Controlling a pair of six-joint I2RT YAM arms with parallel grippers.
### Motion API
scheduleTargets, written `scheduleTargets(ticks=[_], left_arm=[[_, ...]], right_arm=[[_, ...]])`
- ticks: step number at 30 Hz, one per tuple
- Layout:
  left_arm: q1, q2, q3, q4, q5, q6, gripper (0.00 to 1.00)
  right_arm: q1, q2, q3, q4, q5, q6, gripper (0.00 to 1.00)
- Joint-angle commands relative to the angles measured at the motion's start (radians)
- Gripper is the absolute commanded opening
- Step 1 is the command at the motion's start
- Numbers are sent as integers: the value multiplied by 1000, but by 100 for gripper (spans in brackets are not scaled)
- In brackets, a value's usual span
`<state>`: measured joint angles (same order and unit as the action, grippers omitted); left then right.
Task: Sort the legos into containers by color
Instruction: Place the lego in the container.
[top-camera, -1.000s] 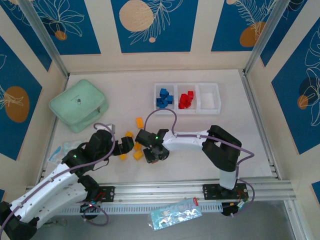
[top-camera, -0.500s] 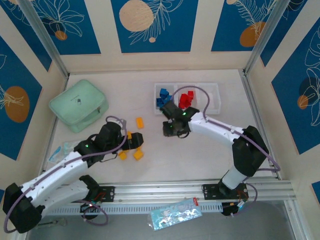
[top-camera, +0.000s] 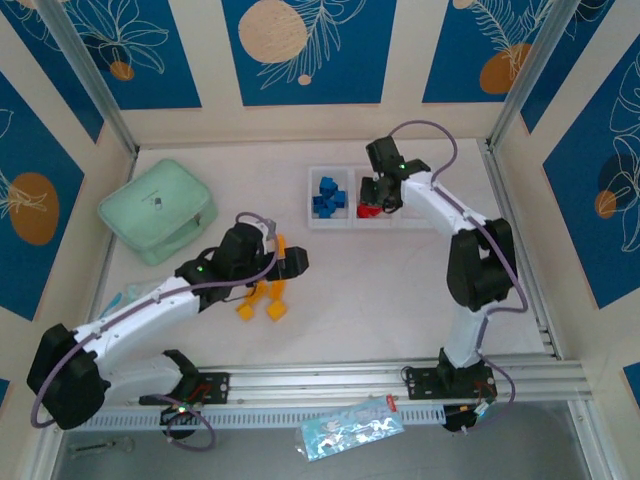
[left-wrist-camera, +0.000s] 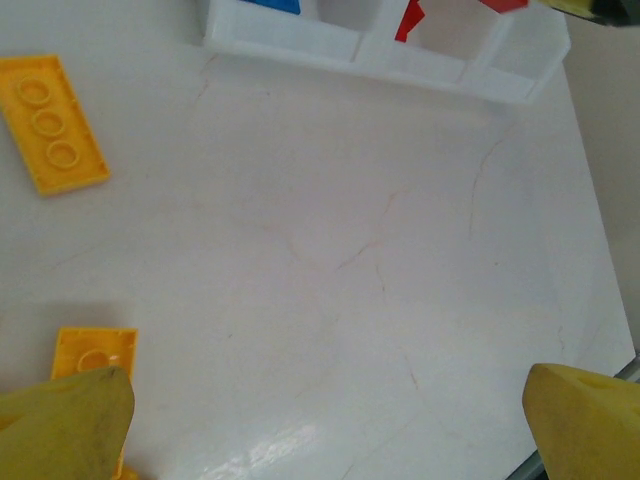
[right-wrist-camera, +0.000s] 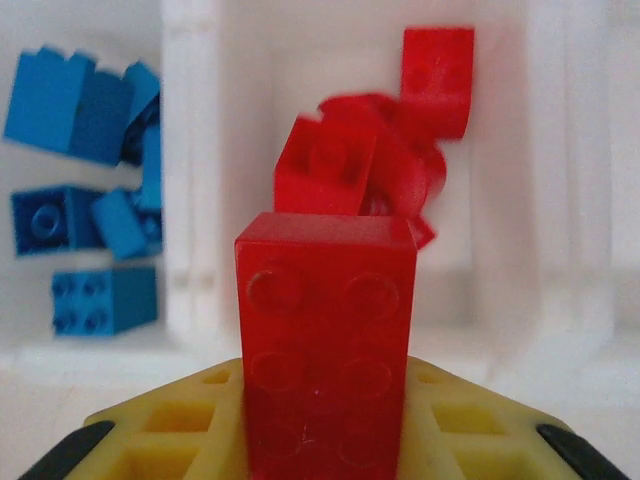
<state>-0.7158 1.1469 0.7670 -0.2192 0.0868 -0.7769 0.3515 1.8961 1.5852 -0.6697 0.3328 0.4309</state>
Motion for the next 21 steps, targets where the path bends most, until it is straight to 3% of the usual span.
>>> scheduleTargets(ticks=[1,10,21], left_arm=[[-7,20,38,52,19,18,99],[-5,65,79,49,14,39,99],[-4,20,57,30,-19,45,99]], right_arm=[[-29,86,105,-11,-14,-58,32],[-60,253,354,-127,-32,-91,57],[12,5,89,-48,-81,-52,62]])
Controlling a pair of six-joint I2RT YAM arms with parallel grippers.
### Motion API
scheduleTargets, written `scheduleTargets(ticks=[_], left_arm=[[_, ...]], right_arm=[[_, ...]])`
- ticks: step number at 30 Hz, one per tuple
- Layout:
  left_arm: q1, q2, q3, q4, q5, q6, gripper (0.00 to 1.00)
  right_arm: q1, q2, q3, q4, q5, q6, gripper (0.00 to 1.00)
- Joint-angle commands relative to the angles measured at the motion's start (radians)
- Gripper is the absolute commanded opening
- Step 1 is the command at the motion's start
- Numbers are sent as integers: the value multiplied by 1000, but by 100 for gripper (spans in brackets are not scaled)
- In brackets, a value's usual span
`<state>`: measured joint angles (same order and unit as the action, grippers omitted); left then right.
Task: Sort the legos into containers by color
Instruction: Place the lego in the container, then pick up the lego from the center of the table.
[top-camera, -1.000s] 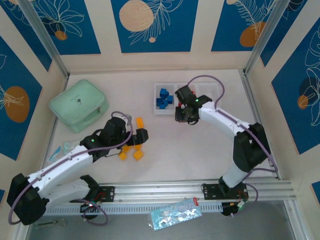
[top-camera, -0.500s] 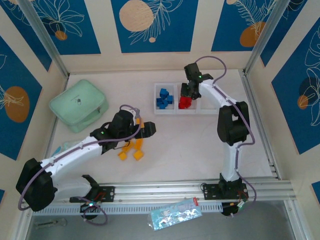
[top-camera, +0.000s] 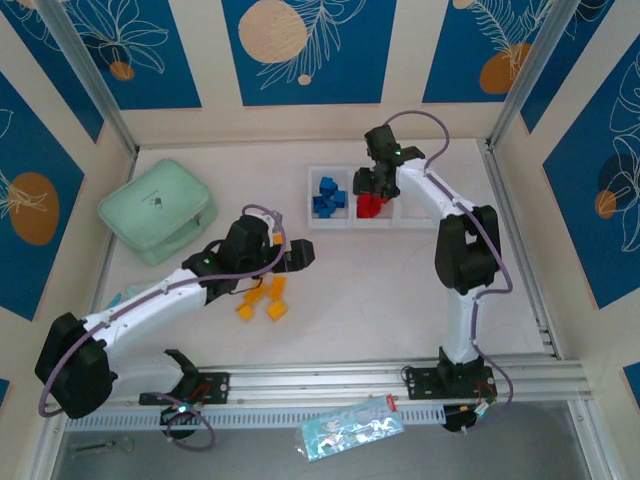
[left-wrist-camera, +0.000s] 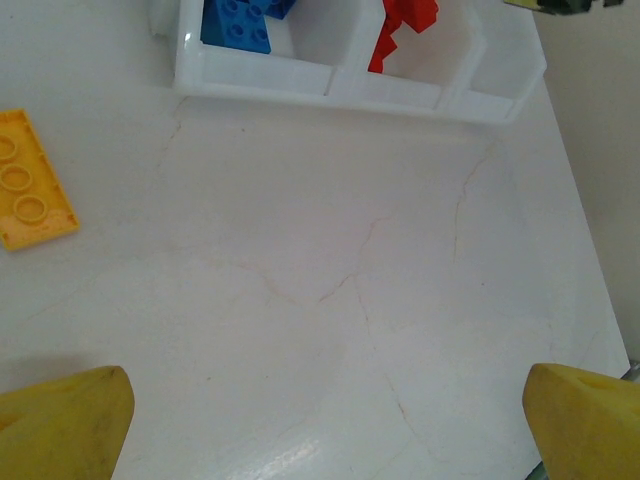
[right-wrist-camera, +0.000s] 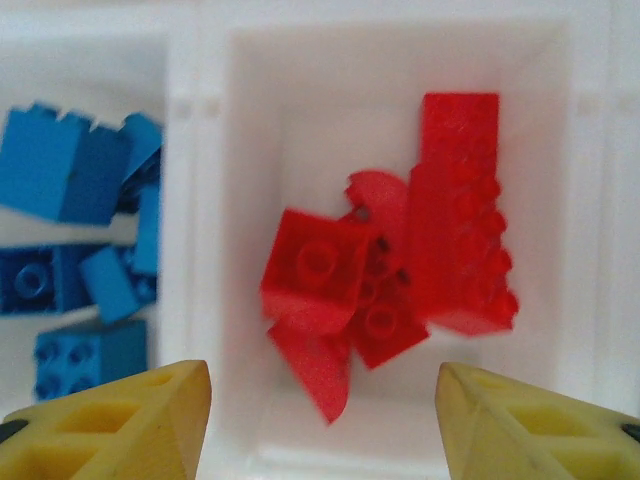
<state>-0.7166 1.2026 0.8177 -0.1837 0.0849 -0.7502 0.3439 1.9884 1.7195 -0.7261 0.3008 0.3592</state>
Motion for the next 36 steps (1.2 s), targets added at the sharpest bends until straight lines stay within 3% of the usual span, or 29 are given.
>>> scheduleTargets(ticks=[1,12,20,28,36], left_arm=[[-3,-46,-1,-11,-21,18,99],[3,-207,-79,-144,-95,23,99],[6,-359,-142,-286,-172,1,99],[11,-509,-209,-380,-252,-50,99],[14,-602,-233,-440,-308,-85,99]], right_arm=[[28,-115,-75,14,-62,27,62],[173,-345,-324,39,-89,78,65],[373,-418,-473,54,-85,147,68],[541,-320,-505,152,-120,204,75],[557,-99,-331,206,-84,171,76]])
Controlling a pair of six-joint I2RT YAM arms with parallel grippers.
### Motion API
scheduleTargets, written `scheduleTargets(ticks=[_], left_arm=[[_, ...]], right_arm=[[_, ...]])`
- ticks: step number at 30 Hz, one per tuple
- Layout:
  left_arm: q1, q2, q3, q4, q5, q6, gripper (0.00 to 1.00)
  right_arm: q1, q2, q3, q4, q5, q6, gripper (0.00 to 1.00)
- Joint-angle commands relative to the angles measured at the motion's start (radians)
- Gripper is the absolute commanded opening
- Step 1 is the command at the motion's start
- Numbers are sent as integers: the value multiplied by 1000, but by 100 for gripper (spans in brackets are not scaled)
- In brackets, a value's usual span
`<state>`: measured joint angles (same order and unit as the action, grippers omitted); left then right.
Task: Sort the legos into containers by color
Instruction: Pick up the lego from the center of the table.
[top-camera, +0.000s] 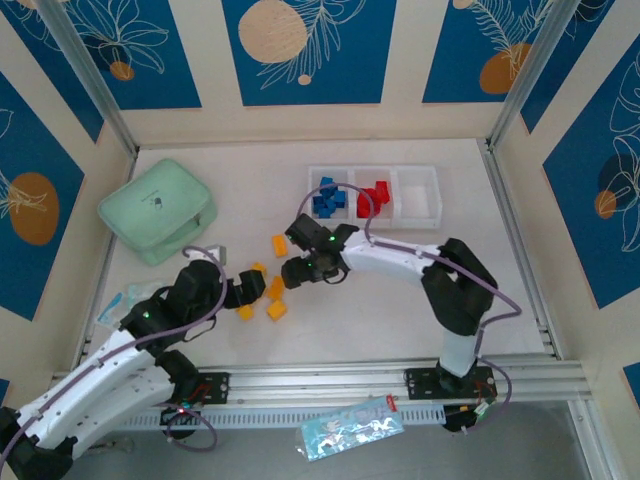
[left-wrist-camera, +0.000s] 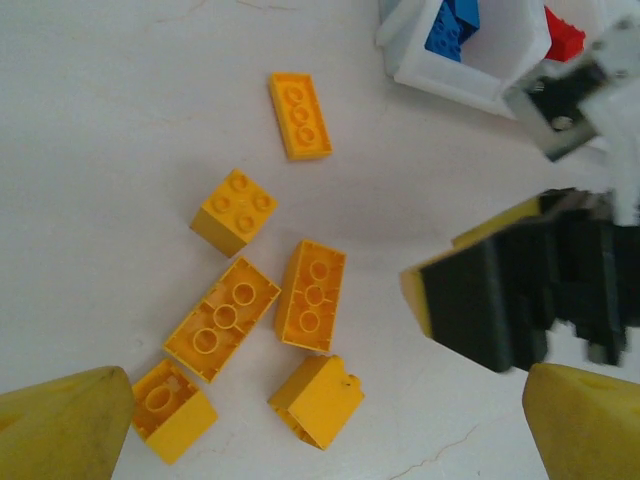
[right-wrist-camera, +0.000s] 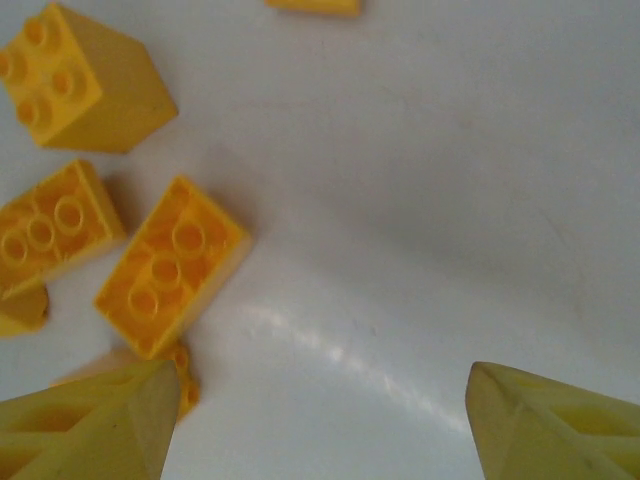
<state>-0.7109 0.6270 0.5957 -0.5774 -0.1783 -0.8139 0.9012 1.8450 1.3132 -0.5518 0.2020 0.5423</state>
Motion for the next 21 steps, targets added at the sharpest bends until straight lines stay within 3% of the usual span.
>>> scheduleTargets(ticks=[1,9,21], left_arm=[[8,-35,-13,-52,-51,-23,99],[11,-75,-27,-76,-86,-37,99],[14,-99,-29,-89,-112,-39,99]], right_arm=[[-2,77,102,33,22,-25,76],[-5,299,337,-36,116,-77,76],[-28,471,532,-115,188,-138,62]])
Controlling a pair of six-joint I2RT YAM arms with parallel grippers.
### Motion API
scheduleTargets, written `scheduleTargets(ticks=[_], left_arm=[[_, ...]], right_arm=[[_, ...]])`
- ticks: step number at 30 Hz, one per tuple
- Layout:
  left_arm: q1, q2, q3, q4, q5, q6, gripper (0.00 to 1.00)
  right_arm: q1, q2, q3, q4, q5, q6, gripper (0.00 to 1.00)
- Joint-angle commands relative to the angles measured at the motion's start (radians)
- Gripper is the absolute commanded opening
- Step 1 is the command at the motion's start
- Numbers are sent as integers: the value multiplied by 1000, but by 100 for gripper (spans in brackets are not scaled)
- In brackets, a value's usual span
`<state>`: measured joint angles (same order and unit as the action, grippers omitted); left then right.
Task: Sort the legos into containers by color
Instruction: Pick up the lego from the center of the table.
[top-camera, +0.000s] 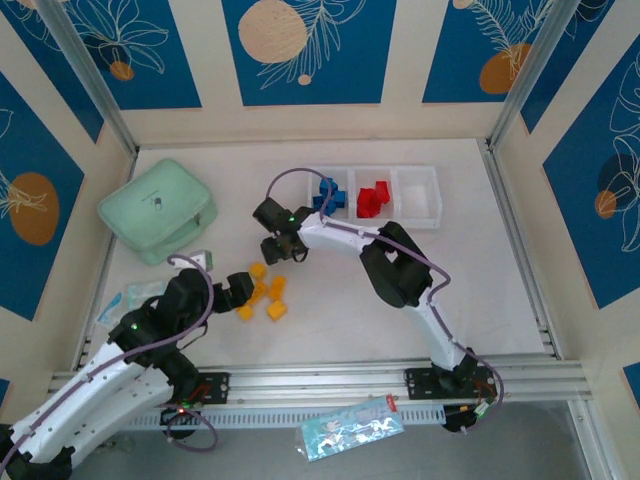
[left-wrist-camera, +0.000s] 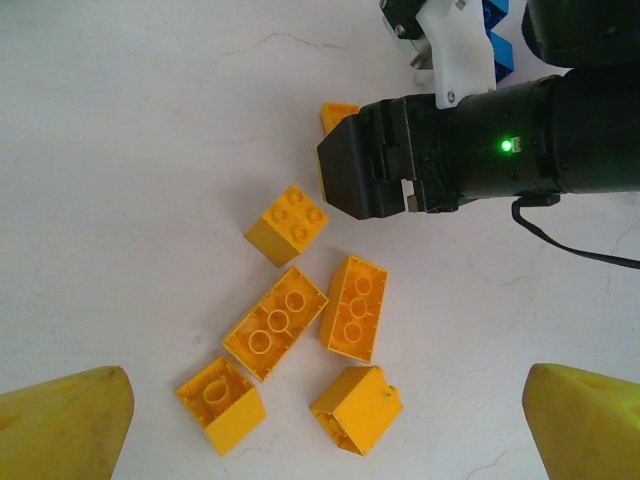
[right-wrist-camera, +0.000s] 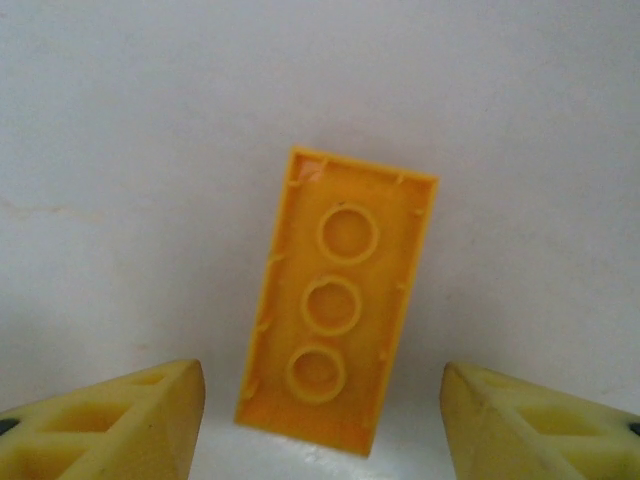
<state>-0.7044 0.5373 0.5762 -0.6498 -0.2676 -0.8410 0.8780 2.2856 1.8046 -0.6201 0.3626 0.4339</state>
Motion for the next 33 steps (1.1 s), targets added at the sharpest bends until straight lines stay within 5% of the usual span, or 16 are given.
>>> scheduleTargets(ticks=[1,13,24,33], left_arm=[[8,-11,-10,-16,-25,-11,99],[10,2,-10,15,-4,-11,99],[10,92,36,113,96,20,99],[7,274,83,281,236,39,99]], right_arm=[[-8,41,49,-49,27,-33,60],[-15,32,72,-83,11,-45,34],[-41,-232,-119,-47,-17,-12,32],[-175,-559,-438,5,-41,65,32]])
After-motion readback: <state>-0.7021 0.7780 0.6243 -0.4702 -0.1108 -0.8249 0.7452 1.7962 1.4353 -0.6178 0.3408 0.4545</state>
